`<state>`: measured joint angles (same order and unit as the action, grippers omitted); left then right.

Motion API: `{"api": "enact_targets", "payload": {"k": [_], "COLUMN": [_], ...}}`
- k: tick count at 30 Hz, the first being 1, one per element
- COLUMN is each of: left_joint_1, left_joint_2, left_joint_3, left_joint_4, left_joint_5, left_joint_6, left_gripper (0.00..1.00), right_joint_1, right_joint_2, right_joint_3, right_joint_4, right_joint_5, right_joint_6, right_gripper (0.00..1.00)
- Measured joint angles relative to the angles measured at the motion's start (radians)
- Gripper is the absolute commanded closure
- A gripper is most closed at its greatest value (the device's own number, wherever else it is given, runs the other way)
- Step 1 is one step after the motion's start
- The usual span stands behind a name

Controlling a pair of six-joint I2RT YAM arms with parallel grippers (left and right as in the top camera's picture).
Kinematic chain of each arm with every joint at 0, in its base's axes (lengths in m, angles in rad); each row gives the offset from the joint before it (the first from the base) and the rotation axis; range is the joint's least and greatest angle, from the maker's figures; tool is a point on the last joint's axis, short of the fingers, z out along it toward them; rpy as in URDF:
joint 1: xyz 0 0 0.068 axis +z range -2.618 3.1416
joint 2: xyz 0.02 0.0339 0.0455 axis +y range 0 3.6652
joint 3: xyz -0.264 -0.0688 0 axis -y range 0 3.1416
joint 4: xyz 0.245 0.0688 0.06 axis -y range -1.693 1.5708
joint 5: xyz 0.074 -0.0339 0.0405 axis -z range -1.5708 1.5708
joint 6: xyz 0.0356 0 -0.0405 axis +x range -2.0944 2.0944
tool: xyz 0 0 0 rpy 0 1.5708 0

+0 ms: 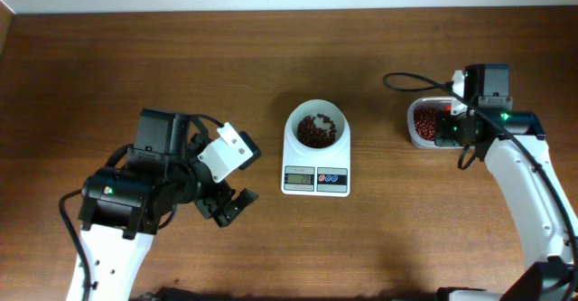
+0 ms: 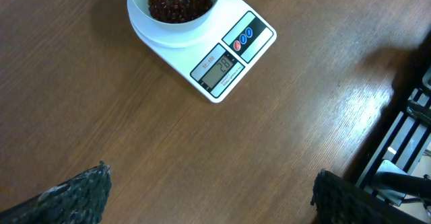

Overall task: Scoop and weigh 50g on scale
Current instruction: 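Move the empty scoop with the right gripper back to the bean tub, then dip the scoop into the red beans with the right gripper and lift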

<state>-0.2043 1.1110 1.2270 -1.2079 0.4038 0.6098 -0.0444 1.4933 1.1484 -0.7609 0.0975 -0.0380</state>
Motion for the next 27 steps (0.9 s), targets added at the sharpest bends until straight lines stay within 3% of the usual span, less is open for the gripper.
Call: {"api": "enact_targets", "payload": {"k": [4,10,20,27], "left_joint_1": [0.000,0.000,0.000,0.000], "left_joint_2": [0.000,0.000,0.000,0.000], "left_joint_3": [0.000,0.000,0.000,0.000], "left_joint_4": [0.000,0.000,0.000,0.000], "left_joint_5": [0.000,0.000,0.000,0.000], "left_joint_6": [0.000,0.000,0.000,0.000], "left_gripper": [0.01,0.01,0.01,0.01], "right_joint_1": [-0.010,-0.135,-0.135,-0.135], "right_joint_2": [0.000,0.000,0.109,0.111], "right_joint_3": [-0.036,-0.040,-0.040,-0.040], "right_joint_4": [0.045,0.066,0.103,0.099], "right_joint_5": [0.000,-0.049,-0.093,-0.236], "right_joint_6": [0.000,-0.046,-0.079,-0.077], "right_gripper": [0.96,0.96,0.96,0.96]}}
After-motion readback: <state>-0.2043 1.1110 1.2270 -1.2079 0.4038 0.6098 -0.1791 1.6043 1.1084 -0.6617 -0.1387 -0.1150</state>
